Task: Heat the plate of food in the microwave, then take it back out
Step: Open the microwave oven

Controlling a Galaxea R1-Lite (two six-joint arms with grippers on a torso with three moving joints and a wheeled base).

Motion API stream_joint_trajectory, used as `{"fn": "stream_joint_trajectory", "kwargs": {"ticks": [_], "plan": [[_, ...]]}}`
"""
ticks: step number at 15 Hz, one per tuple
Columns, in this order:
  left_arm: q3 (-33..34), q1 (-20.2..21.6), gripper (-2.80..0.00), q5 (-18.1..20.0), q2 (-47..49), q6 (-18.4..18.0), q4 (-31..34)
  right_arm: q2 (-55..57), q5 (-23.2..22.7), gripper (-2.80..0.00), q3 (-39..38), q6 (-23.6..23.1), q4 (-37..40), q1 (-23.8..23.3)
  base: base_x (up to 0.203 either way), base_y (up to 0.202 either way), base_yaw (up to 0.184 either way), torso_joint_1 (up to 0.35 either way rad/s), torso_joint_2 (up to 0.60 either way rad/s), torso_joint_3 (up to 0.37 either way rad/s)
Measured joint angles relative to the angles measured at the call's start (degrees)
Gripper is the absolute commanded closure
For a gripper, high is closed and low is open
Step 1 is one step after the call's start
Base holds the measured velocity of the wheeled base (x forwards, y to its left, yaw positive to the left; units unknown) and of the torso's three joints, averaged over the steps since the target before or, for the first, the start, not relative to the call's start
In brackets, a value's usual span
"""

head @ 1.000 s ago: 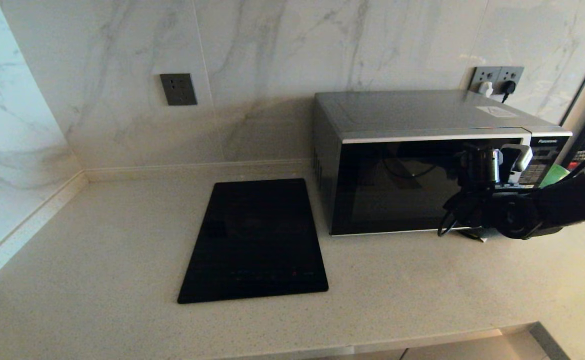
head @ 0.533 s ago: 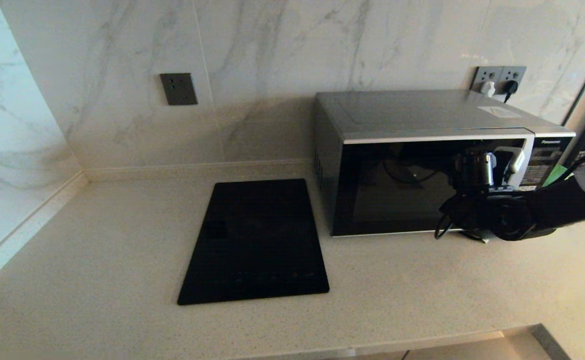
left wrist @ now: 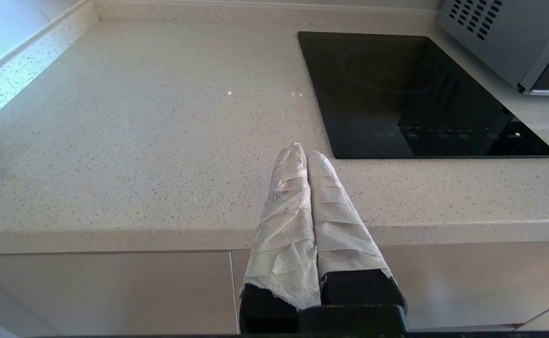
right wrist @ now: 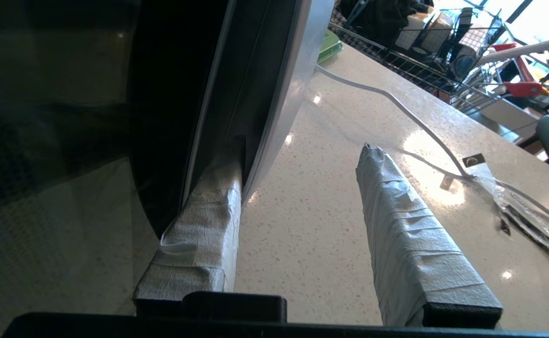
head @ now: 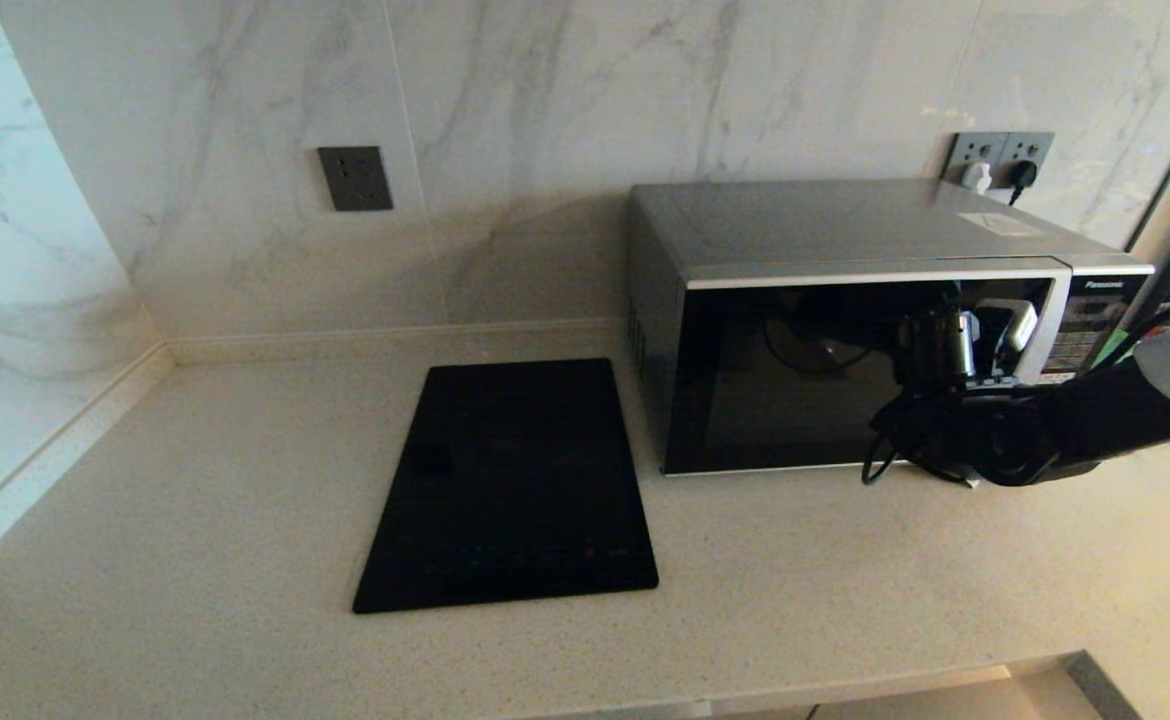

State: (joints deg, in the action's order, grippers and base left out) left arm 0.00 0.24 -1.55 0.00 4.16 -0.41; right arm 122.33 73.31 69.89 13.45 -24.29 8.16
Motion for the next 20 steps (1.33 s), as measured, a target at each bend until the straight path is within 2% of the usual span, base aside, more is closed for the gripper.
{"fn": "stream_joint_trajectory", "kwargs": {"ticks": [6,20], "plan": [[0.0,0.0,0.0,0.0,0.0,0.0,0.0,-0.3,1.6,0.0,-1.3,0.0,0.1,0.3,0.0,0.0,0.0,0.0,0.0,0.0],[0.0,0.0,0.0,0.0,0.0,0.0,0.0,-1.5,2.0,0.0,-2.8,0.2,0.0,0.0,0.0,0.0,0.0,0.0,0.0,0.0]]}}
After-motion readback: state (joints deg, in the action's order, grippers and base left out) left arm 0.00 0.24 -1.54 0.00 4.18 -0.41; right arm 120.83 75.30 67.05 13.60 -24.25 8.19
